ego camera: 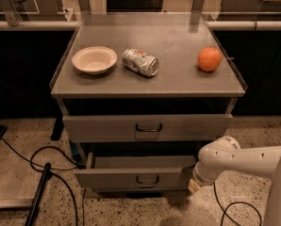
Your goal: Close middle drawer
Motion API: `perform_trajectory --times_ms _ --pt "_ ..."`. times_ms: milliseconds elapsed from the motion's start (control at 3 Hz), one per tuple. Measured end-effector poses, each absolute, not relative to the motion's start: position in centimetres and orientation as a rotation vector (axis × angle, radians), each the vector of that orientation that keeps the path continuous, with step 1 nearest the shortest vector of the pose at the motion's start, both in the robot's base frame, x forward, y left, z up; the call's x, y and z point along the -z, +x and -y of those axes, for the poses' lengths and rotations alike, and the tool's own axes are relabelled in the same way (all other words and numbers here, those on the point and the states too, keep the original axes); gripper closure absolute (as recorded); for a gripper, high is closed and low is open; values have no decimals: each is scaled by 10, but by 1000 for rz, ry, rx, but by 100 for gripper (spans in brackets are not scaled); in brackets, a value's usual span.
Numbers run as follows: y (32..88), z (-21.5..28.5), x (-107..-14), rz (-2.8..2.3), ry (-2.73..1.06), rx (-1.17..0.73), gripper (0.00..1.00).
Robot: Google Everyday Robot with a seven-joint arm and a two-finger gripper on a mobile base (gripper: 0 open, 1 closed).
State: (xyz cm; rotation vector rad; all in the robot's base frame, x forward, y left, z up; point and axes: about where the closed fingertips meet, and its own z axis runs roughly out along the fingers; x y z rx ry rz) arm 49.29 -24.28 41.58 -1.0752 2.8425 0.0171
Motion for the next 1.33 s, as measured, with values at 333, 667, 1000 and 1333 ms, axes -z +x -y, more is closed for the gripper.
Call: perform_trajectory --times_ms 333,667,1000,1333 --pt "493 243 -416 -2843 -1075 -17 0" --pt "493 243 -416 -2843 -1075 -17 0" --pt "493 243 -416 -2843 -1075 -17 4" --pt "493 243 -416 -2843 -1075 -17 22"
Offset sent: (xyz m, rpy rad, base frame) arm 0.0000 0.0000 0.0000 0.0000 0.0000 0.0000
